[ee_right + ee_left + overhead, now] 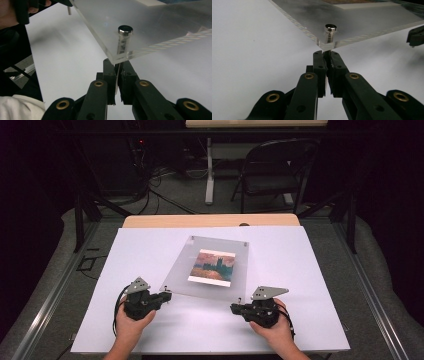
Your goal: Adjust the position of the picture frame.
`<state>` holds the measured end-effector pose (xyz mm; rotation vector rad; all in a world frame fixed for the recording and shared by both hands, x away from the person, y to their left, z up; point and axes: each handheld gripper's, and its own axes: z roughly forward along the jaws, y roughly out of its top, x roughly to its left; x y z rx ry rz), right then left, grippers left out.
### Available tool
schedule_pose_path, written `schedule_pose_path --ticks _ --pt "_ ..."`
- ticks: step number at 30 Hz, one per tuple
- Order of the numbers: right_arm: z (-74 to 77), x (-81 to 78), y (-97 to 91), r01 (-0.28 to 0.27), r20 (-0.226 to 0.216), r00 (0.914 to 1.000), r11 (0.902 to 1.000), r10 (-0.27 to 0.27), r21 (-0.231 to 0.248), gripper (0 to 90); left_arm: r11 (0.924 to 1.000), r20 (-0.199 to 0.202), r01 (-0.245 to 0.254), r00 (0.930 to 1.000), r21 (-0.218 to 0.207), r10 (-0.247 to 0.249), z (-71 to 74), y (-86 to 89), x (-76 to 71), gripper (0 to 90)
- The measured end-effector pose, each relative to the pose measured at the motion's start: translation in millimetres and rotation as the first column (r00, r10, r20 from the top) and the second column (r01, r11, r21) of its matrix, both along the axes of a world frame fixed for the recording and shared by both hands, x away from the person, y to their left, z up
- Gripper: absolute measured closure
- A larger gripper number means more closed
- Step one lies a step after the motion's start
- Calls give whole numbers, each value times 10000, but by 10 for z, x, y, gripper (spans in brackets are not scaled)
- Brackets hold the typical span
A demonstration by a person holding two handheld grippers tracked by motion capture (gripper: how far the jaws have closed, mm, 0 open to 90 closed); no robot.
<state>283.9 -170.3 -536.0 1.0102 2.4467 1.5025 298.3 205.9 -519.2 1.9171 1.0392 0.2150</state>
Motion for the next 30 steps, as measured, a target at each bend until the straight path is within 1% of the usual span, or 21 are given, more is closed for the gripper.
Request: schedule_pose_path --ticks 4,6,8,10,12,13,17,20,22,23,25,27,28,30 --pt "3 33 -64 373 18 9993 9993 -372 -60 853 9998 -80 211 9997 -22 -211 3 -51 -58 854" --pt "2 68 -118 619 47 9981 9981 -619 -71 853 9994 -78 338 9994 -93 -338 -1 -90 -87 855" --pt "2 92 -159 848 89 9964 9963 -847 -110 854 9992 -160 384 9991 -114 -386 -1 -126 -113 855" --pt "3 105 -181 981 102 9951 9951 -979 -128 854 9991 -164 412 9990 -122 -414 -4 -150 -115 855" --pt "2 125 -191 1108 180 9937 9938 -1105 -123 854 9991 -143 345 9993 -228 -349 -11 -159 -104 855" --pt "7 134 -193 1136 201 9934 9934 -1133 -152 854 9992 -117 356 9993 -178 -358 -9 -157 -92 855" --pt "9 218 -191 1434 242 9894 9896 -1431 -126 854 9994 -124 210 9997 -277 -213 -14 -185 9 855" --pt "14 305 -191 1636 269 9862 9864 -1632 -139 854 9998 -89 113 9999 -180 -114 -7 -201 113 854" --pt "22 358 -184 1729 212 9848 9848 -1726 -143 854 9997 -123 -63 9999 -231 60 5 -206 182 854" --pt "30 389 -177 1786 203 9837 9839 -1785 -68 854 9996 -107 -149 9998 -254 147 11 -203 218 854" --pt "55 454 -155 1889 235 9817 9820 -1887 -73 854 9990 -103 -289 9995 -331 286 27 -197 289 854" --pt "70 520 -145 1985 255 9798 9801 -1984 15 854 9985 -120 -375 9992 -391 370 42 -197 347 854" --pt "71 541 -141 2029 233 9789 9792 -2029 43 854 9986 -118 -407 9991 -351 403 47 -199 381 854" --pt "80 592 -138 2141 213 9766 9768 -2140 -8 854 9979 -171 -510 9986 -403 504 40 -216 440 854"
